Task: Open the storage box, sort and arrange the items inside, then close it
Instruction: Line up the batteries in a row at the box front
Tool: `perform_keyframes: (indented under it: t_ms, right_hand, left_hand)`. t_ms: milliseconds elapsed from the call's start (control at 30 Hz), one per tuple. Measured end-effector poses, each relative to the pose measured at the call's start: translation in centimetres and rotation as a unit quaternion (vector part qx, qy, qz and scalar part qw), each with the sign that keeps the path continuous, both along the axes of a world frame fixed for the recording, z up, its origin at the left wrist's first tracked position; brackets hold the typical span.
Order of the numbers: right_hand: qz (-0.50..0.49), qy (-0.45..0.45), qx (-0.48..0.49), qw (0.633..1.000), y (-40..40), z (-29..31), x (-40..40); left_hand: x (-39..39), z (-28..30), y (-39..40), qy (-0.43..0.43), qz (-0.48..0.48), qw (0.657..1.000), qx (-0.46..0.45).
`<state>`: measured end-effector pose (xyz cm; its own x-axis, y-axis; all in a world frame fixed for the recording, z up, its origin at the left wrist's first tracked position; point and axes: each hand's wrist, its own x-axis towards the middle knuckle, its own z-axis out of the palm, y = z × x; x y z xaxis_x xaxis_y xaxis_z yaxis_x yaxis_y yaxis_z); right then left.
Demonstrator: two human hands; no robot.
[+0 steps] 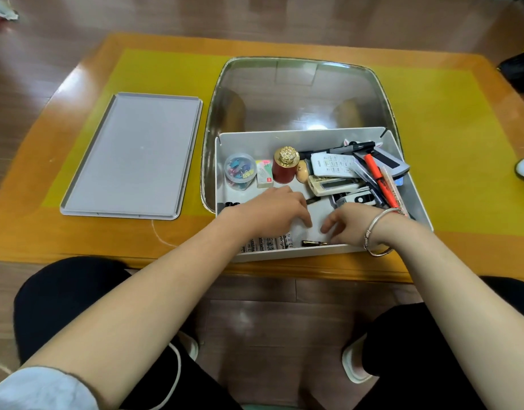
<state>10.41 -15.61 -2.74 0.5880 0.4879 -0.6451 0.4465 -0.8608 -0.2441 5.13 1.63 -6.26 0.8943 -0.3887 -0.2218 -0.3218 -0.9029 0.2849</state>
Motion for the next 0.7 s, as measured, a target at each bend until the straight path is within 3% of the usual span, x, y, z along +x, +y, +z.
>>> perform_keyframes:
  t_ms: [133, 467, 567, 700]
  right_hand:
    - [0.007, -0.017, -0.001, 1.0, 0.6, 0.0, -0.3]
    - [0.087, -0.083, -0.059, 0.991, 3.4, -1.2, -0.6]
    - [0.071, -0.123, -0.036, 0.989, 3.1, -1.3, -0.3]
    - [0.061, -0.108, 0.004, 0.992, 2.7, -1.5, -0.4]
  left_hand:
    - [0.6, -0.1, 0.8, -0.007, 0.054, 0.998, -0.004]
    - [1.1, -0.9, 0.7, 0.009, 0.053, 0.995, 0.083]
    - [1.2, -0.7, 0.3, -0.002, 0.047, 0.995, 0.09]
    - [1.0, -0.3, 0.9, -0.018, 0.064, 0.993, 0.093]
